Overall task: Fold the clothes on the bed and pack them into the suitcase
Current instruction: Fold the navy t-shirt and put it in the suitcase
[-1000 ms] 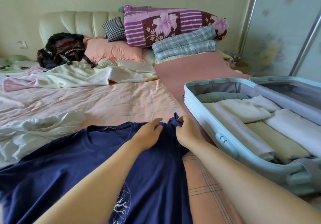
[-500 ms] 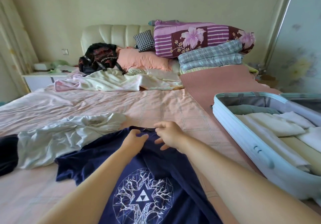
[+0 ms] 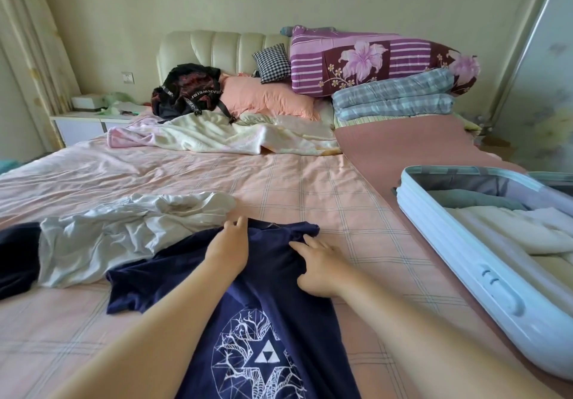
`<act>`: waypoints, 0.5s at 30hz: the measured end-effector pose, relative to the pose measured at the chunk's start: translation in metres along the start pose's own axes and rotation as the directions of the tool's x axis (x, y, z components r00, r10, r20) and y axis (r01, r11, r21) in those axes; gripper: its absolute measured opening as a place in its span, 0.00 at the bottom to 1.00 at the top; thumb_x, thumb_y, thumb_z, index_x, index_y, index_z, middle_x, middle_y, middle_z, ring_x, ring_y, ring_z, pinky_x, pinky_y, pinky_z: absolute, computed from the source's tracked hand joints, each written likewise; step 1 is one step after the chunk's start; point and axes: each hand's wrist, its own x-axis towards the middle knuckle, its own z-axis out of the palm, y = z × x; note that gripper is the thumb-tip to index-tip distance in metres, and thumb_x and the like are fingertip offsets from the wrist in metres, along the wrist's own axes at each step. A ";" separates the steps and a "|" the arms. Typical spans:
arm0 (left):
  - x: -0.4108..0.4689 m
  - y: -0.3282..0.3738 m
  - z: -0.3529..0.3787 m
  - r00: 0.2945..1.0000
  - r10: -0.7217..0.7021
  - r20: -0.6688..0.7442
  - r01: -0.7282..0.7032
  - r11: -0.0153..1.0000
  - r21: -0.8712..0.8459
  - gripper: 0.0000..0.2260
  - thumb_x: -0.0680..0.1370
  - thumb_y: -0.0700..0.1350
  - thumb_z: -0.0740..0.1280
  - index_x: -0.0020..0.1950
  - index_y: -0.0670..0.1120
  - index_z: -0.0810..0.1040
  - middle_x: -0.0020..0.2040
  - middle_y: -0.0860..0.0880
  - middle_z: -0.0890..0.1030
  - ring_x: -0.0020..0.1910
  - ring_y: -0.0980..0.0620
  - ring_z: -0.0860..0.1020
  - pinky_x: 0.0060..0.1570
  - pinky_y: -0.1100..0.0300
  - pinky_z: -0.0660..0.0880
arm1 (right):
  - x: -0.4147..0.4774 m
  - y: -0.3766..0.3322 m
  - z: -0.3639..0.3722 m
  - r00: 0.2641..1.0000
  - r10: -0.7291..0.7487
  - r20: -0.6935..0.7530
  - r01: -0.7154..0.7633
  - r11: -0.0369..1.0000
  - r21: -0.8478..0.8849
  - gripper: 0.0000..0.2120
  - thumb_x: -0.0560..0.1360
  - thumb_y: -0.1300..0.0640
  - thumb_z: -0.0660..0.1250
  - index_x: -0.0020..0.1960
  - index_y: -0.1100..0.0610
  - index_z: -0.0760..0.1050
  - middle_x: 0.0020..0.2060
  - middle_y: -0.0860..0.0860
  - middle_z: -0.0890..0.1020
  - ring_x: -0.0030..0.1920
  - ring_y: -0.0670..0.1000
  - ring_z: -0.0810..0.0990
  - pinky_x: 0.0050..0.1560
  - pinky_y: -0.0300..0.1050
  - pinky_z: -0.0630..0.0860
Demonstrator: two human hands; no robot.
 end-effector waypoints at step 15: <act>0.008 -0.006 0.041 0.905 0.413 0.102 -0.422 0.901 0.102 0.39 0.71 0.67 0.33 0.81 0.56 0.50 0.81 0.54 0.53 0.79 0.51 0.51 0.76 0.55 0.49 | 0.089 0.035 -0.016 0.910 0.289 -0.299 -0.172 0.917 0.361 0.17 0.81 0.55 0.50 0.36 0.53 0.67 0.43 0.52 0.77 0.48 0.59 0.76 0.49 0.49 0.70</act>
